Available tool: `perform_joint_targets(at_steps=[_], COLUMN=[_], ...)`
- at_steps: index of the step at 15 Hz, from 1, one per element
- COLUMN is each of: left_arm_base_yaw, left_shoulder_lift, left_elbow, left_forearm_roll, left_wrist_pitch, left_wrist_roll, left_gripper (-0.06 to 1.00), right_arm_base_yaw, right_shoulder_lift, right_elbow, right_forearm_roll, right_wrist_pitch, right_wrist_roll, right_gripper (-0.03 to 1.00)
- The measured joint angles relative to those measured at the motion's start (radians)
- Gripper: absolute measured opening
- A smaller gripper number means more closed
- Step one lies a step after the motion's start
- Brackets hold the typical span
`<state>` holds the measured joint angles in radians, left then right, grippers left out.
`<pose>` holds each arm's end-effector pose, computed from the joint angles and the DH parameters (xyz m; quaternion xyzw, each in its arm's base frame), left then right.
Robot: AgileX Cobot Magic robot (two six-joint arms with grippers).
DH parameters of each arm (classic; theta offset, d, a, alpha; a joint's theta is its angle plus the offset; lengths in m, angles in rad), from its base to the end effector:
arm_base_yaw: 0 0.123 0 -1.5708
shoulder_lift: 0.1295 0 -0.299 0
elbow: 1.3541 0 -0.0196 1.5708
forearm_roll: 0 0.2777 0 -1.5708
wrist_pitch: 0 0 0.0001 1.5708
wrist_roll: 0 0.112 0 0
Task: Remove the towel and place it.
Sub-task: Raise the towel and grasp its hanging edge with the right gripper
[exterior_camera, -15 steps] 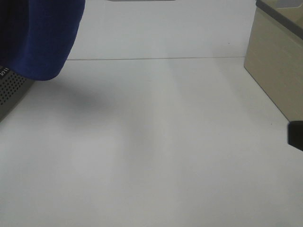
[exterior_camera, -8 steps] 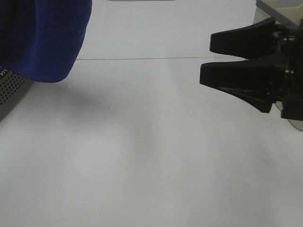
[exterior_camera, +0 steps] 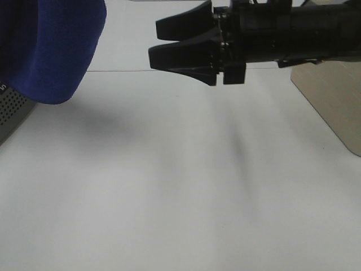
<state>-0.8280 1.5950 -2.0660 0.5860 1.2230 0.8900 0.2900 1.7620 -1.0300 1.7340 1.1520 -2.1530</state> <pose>0.2794 -0.2182 0.5279 0.6320 0.5852 0.3001 0.4099 0.3298 0.2038 0.2415 -0.4719 0.5833 0.4506 0.4838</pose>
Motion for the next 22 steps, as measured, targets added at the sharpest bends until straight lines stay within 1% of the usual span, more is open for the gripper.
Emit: perform_joint_targets(at_steps=[2, 4, 6, 8, 9, 10, 12, 13, 15, 16, 17, 18, 19, 20, 22], left_arm_base_yaw=[0.000, 0.000, 0.000, 0.000, 0.000, 0.000, 0.000, 0.000, 0.000, 0.000, 0.000, 0.000, 0.000, 0.000, 0.000], left_shoulder_lift=[0.000, 0.000, 0.000, 0.000, 0.000, 0.000, 0.000, 0.000, 0.000, 0.000, 0.000, 0.000, 0.000, 0.000, 0.000], left_elbow=[0.000, 0.000, 0.000, 0.000, 0.000, 0.000, 0.000, 0.000, 0.000, 0.000, 0.000, 0.000, 0.000, 0.000, 0.000], left_forearm_roll=[0.000, 0.000, 0.000, 0.000, 0.000, 0.000, 0.000, 0.000, 0.000, 0.000, 0.000, 0.000, 0.000, 0.000, 0.000], left_wrist_pitch=[0.000, 0.000, 0.000, 0.000, 0.000, 0.000, 0.000, 0.000, 0.000, 0.000, 0.000, 0.000, 0.000, 0.000, 0.000], left_wrist_roll=[0.000, 0.000, 0.000, 0.000, 0.000, 0.000, 0.000, 0.000, 0.000, 0.000, 0.000, 0.000, 0.000, 0.000, 0.000], left_gripper=[0.00, 0.00, 0.00, 0.00, 0.00, 0.00, 0.00, 0.00, 0.00, 0.00, 0.00, 0.00, 0.00, 0.00, 0.00], right_arm_base_yaw=[0.042, 0.100, 0.166, 0.226, 0.249, 0.267, 0.267, 0.267, 0.267, 0.267, 0.267, 0.267, 0.267, 0.267, 0.267], right_shoulder_lift=[0.066, 0.117, 0.151, 0.166, 0.170, 0.172, 0.182, 0.193, 0.206, 0.211, 0.221, 0.229, 0.243, 0.261, 0.290], right_elbow=[-0.127, -0.252, -0.335, -0.382, -0.387, -0.387, -0.391, -0.391, -0.391, -0.391, -0.394, -0.396, -0.400, -0.400, -0.400], right_forearm_roll=[0.002, 0.003, 0.003, 0.003, 0.003, -0.001, 0.002, 0.001, 0.002, 0.002, -0.005, -0.013, -0.054, -0.116, -0.217], right_wrist_pitch=[-0.002, -0.018, -0.044, -0.126, -0.186, -0.273, -0.318, -0.340, -0.328, -0.242, -0.184, -0.173, -0.171, -0.181, -0.214], right_wrist_roll=[0.034, 0.037, 0.044, 0.045, 0.042, 0.042, 0.036, 0.052, 0.070, 0.067, 0.067, 0.068, 0.089, 0.121, 0.179], right_gripper=[0.75, 0.75, 0.75, 0.75, 0.75, 0.75, 0.75, 0.75, 0.75, 0.75, 0.75, 0.75, 0.75, 0.75, 0.75])
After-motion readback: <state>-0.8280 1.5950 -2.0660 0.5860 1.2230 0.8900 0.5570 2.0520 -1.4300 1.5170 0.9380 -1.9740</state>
